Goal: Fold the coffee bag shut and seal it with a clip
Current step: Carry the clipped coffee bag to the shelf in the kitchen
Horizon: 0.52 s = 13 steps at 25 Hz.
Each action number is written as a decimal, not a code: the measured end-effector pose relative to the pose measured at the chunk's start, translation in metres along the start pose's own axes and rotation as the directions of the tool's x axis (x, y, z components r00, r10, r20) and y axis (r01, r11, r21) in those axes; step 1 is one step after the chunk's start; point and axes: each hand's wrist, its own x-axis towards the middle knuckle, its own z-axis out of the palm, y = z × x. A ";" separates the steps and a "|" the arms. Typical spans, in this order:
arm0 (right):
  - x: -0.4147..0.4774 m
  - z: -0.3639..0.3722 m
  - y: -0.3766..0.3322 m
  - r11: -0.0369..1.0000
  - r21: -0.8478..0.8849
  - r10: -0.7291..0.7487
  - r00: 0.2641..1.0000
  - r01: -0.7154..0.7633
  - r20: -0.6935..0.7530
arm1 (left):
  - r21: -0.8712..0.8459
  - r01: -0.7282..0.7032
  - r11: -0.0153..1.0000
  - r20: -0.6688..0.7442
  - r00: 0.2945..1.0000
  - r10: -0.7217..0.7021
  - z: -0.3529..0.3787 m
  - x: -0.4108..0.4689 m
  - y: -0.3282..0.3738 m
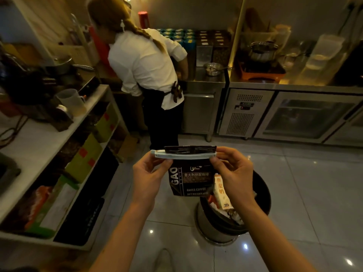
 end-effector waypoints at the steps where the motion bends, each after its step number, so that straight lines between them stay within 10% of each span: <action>1: 0.009 0.008 0.002 1.000 -0.003 0.001 1.000 -0.001 0.005 | 0.001 -0.009 1.000 -0.008 1.000 0.009 -0.005 0.010 0.000; 13: 0.121 0.118 0.019 0.998 -0.053 -0.039 0.990 0.032 -0.134 | -0.104 0.018 0.994 0.078 0.997 -0.010 -0.055 0.168 0.000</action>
